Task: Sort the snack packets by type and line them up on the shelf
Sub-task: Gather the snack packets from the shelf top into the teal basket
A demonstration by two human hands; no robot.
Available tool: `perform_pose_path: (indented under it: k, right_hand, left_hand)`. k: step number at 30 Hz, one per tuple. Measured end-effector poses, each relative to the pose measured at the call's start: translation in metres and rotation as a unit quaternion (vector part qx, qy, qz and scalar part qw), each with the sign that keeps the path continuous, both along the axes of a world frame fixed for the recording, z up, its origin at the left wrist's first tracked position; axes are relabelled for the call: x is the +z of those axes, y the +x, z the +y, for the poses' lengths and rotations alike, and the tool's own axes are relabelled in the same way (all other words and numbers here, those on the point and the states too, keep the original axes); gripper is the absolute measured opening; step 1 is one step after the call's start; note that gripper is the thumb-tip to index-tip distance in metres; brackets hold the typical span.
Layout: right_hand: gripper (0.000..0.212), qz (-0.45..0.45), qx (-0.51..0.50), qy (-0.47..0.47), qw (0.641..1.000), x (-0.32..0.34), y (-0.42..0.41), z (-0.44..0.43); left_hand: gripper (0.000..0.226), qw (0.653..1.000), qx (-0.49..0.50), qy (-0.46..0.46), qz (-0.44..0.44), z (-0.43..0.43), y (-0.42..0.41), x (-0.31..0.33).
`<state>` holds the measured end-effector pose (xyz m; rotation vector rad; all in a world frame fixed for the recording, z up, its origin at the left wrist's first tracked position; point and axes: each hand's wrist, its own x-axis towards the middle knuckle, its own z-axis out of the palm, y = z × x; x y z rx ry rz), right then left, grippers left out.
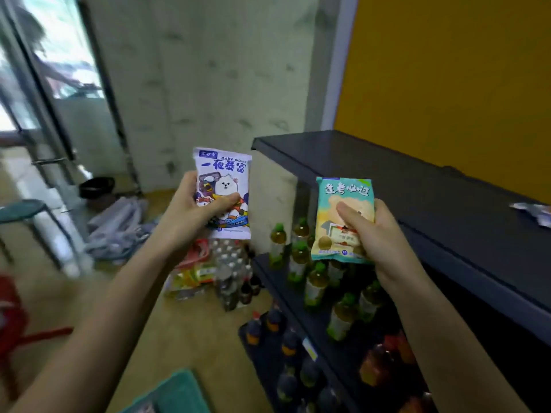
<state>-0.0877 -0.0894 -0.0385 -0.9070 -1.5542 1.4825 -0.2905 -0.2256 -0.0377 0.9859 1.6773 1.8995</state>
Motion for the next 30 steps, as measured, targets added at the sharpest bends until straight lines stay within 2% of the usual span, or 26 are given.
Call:
perform_pose_path:
  k: [3,8,12,19,23,30]
  right_hand:
    - [0.013,-0.005,0.074,-0.025,0.997,-0.028,-0.072,-0.029]
    - [0.016,-0.031,0.162,-0.064,0.984,-0.083,-0.188,-0.088]
    - [0.028,-0.051,0.216,-0.101,0.97,-0.134,-0.272,-0.141]
    - [0.027,-0.079,0.276,-0.137,0.948,-0.242,-0.381,-0.197]
    - [0.022,-0.088,0.291,-0.136,0.943,-0.346,-0.424,-0.214]
    - [0.019,-0.15,0.312,-0.129,0.929,-0.601,-0.458,-0.234]
  left_hand:
    - [0.034,0.996,0.086,-0.019,-0.011,-0.072,-0.056,-0.028]
    - [0.031,0.978,0.195,-0.049,-0.048,-0.171,-0.128,-0.081]
    - [0.029,0.965,0.235,-0.078,-0.083,-0.224,-0.179,-0.132]
    - [0.028,0.936,0.289,-0.118,-0.164,-0.27,-0.254,-0.248]
    - [0.024,0.914,0.307,-0.141,-0.226,-0.282,-0.286,-0.355]
    - [0.016,0.89,0.296,-0.17,-0.302,-0.292,-0.313,-0.599]
